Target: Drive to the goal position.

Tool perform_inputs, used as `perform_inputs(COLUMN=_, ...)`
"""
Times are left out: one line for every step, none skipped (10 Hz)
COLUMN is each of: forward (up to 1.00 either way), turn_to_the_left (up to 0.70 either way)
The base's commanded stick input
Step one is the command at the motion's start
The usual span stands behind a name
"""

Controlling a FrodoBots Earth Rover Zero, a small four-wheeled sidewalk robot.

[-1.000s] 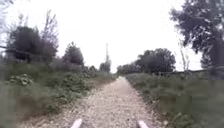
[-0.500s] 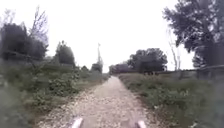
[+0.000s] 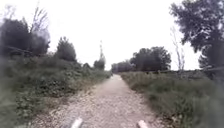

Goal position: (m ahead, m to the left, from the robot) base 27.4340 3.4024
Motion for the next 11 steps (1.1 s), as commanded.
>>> perform_inputs(forward=0.70, turn_to_the_left=0.00)
perform_inputs(forward=0.70, turn_to_the_left=0.00)
perform_inputs(forward=0.70, turn_to_the_left=0.00)
perform_inputs(forward=0.70, turn_to_the_left=-0.09)
perform_inputs(forward=0.70, turn_to_the_left=-0.34)
perform_inputs(forward=0.70, turn_to_the_left=0.00)
perform_inputs(forward=0.70, turn_to_the_left=0.00)
perform_inputs(forward=0.70, turn_to_the_left=0.00)
perform_inputs(forward=0.70, turn_to_the_left=0.00)
perform_inputs(forward=0.70, turn_to_the_left=0.00)
perform_inputs(forward=0.70, turn_to_the_left=0.00)
